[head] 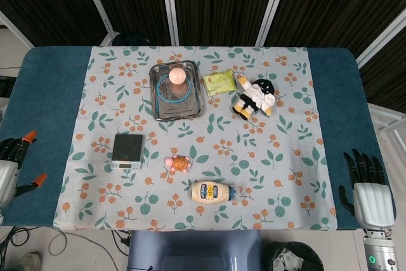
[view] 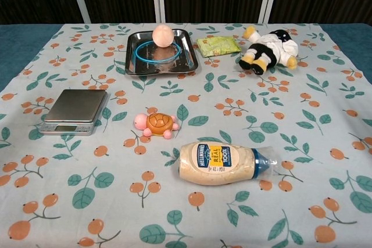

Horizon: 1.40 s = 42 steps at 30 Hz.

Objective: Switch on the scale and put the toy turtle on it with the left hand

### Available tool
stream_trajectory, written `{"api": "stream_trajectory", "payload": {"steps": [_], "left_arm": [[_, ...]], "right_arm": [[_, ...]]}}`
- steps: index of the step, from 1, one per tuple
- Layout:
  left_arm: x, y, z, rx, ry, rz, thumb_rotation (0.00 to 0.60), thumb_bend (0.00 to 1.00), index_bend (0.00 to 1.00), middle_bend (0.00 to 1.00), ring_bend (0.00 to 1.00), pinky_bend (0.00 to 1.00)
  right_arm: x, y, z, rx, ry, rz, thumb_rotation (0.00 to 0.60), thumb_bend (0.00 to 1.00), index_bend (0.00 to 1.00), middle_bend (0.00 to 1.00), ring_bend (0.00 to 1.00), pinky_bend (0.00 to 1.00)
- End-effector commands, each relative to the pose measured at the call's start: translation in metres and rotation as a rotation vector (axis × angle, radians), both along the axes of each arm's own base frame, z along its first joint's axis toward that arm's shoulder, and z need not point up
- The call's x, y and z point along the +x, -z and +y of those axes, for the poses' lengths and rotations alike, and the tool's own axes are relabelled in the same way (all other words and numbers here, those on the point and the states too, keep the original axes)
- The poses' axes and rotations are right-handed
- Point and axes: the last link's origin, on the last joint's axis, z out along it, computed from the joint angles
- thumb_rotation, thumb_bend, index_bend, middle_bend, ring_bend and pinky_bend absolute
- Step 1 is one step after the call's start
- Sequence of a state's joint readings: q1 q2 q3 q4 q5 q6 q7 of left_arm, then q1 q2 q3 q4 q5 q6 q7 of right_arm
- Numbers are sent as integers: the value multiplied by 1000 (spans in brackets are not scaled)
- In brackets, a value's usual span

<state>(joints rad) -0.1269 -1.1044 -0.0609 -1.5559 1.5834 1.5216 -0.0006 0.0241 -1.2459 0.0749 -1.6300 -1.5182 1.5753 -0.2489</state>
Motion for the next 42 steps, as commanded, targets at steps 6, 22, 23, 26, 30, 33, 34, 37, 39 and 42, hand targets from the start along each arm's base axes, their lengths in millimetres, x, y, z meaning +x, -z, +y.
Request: {"api": "stream_trajectory", "payload": {"steps": [6,22,23,26,30,33,34,37,39,42], "left_arm": [[20,8,14,-169,79,60,600,297,51,566,587,583],[29,62,37,-474,34,207,600,541,88,697,708,708],[28,66,37,-483,28,212,600,541,88,697,708,708],[26,76,38,-501,11,225,600,541,88,696,708,708],[23,85,38,-514,-3,241,600,542,89,696,708,708],[20,93,38,-525,-13,249,600,541,90,696,708,708],[19,95,37,-530,-17,251,600,541,91,696,708,708],[16,100,37,-542,-24,256,600,541,94,695,708,708],[14,103,37,-551,-30,261,600,541,96,695,708,708],[11,107,37,-563,-37,269,600,541,97,692,708,708]], "right_arm": [[-1,1,-1,9,3,0,600,527,0,0,13,0],[-2,-2,0,-4,4,-8,600,527,0,0,14,0],[-1,-2,0,-4,4,-9,600,527,0,0,14,0],[-2,-3,0,-6,6,-10,600,526,0,0,14,0],[-2,-4,0,-8,8,-12,600,526,0,0,14,0],[-2,-4,0,-10,8,-15,600,526,0,0,14,0],[-2,-4,0,-10,8,-15,600,526,0,0,14,0],[-2,-5,0,-11,8,-16,600,526,0,0,14,0],[-3,-5,0,-12,9,-17,600,527,0,0,14,0],[-3,-5,0,-12,10,-18,600,526,0,0,14,0]]}}
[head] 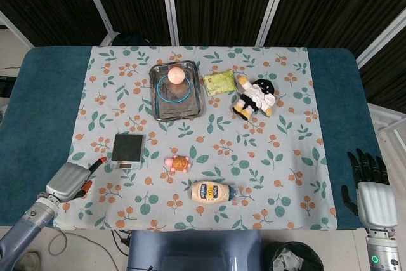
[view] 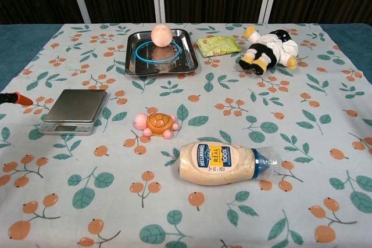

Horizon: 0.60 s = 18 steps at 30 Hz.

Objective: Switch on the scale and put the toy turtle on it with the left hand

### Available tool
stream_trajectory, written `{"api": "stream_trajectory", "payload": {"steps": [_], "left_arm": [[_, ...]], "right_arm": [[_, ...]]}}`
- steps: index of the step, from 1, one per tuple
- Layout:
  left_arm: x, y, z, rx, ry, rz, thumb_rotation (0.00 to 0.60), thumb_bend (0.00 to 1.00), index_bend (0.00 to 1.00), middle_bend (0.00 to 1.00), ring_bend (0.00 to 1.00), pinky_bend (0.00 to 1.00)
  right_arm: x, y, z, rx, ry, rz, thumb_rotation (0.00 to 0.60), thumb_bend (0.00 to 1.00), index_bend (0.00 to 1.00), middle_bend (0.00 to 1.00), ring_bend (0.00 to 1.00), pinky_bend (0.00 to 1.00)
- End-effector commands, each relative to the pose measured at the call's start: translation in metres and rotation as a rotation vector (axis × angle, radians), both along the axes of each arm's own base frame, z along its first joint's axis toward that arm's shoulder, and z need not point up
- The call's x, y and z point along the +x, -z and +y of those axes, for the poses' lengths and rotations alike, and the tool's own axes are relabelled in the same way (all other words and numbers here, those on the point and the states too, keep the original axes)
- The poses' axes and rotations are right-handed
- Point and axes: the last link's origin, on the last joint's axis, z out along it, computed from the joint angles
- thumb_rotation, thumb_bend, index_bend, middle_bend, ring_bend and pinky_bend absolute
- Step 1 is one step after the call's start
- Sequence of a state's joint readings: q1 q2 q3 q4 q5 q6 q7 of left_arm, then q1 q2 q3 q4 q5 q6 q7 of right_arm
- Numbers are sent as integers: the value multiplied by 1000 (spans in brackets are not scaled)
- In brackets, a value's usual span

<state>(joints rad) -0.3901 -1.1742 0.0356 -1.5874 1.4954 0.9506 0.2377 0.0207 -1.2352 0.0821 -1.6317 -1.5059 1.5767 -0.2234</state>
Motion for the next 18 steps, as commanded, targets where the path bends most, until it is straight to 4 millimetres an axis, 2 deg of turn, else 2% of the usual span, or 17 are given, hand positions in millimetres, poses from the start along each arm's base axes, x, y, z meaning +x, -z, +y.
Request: {"api": "stream_trajectory", "payload": {"steps": [1,18], "left_arm": [[-3,4,0,-13,-6,11,600,541,97,691,708,708],[-7,19,-2,-43,-10,27,600,541,98,688,708,708]], "right_arm": [[0,0,0,-1,0,0,600,526,0,0,14,0],[-1,-1,-1,-5,5,-4,600,527,0,0,14,0]]}}
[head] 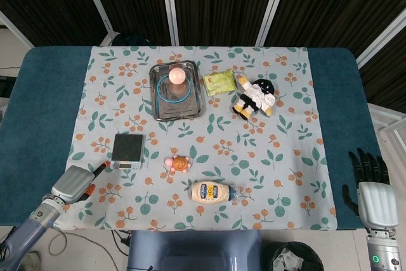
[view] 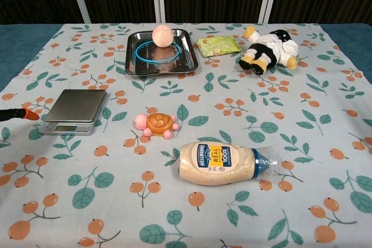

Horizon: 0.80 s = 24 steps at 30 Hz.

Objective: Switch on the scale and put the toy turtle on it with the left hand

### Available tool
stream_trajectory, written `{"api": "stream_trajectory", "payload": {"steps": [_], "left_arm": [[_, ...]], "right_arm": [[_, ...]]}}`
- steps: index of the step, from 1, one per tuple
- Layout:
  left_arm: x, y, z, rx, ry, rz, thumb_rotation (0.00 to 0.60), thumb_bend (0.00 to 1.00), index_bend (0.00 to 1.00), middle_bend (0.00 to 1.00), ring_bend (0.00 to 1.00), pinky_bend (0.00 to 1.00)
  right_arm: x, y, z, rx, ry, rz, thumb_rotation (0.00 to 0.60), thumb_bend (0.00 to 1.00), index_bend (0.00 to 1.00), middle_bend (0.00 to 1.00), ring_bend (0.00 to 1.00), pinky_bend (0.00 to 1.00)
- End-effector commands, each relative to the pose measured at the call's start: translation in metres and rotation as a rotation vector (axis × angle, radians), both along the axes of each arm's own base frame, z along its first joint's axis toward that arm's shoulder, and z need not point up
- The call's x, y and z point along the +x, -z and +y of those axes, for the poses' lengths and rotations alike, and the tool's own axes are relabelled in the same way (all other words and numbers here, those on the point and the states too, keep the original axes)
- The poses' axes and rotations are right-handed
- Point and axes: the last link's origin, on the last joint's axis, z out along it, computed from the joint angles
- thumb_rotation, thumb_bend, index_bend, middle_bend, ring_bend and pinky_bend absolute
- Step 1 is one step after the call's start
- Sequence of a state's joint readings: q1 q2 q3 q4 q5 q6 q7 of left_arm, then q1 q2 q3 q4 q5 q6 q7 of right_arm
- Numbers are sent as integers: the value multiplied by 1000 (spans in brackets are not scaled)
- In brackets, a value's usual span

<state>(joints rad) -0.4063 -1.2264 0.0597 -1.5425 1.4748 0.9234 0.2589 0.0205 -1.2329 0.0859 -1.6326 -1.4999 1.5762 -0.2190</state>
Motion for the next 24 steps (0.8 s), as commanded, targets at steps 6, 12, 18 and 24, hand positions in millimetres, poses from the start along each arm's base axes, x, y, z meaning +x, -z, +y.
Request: {"api": "stream_trajectory", "payload": {"steps": [6,12,18,24], "left_arm": [[-2,4,0,-9,-6,7,600,541,98,687,708,708],[-2,6,1,-9,-6,9,600,541,98,685,708,708],[-3,8,2,-14,-10,18,600,541,98,683,707,708],[-4,9,3,-16,-16,24,600,541,97,681,707,708]], "right_arm": [[0,1,0,3,2,1,600,527,0,0,14,0],[0,0,0,1,3,1,600,526,0,0,14,0],[0,0,-1,1,4,2,600,526,0,0,13,0],[0,1,-1,2,5,3,600,526,0,0,13,0]]}}
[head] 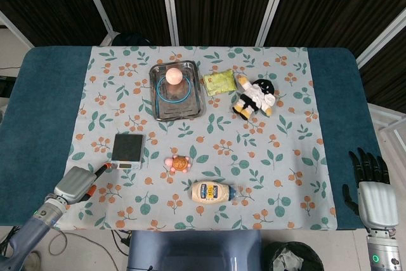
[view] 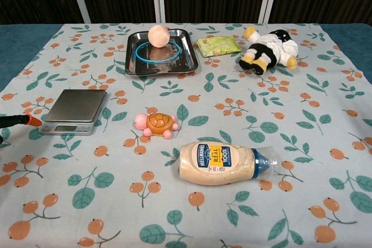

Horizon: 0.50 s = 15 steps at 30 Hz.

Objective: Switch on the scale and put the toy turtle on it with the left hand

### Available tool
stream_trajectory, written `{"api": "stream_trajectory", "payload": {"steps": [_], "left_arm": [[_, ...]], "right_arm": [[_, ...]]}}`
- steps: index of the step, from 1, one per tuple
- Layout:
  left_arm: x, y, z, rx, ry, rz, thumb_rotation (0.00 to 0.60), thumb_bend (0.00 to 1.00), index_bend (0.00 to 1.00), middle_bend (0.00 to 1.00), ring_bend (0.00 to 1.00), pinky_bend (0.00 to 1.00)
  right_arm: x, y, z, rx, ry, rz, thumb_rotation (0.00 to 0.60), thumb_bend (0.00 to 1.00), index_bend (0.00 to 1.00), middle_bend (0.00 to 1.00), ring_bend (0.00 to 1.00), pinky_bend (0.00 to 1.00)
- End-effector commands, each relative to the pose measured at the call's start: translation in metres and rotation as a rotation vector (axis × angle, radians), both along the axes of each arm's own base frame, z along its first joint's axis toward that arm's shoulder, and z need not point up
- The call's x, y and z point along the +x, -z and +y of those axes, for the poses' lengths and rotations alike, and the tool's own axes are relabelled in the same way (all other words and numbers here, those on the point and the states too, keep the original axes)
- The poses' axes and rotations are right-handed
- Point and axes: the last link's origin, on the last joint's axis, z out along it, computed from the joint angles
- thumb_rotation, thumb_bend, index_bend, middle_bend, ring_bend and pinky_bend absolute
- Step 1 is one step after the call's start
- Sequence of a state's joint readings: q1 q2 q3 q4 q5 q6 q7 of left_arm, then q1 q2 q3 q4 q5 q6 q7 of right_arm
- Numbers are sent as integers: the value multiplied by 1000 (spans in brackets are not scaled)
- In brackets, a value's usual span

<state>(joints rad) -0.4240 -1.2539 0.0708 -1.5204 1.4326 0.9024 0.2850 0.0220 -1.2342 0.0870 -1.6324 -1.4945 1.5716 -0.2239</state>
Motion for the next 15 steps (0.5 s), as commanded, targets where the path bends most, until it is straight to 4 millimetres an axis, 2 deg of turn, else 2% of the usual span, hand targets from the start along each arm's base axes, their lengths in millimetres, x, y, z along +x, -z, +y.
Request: {"api": "stream_trajectory", "payload": {"steps": [1,15], "left_arm": [[0,1,0,-1,1,1,600,541,97,681,707,708],[5,4,2,-7,15,2,600,541,97,679,707,708]], "right_arm": [[0,0,0,0,0,0,600,527,0,0,13,0],[0,0,0,-3,1,-1,600,526,0,0,14,0]]}}
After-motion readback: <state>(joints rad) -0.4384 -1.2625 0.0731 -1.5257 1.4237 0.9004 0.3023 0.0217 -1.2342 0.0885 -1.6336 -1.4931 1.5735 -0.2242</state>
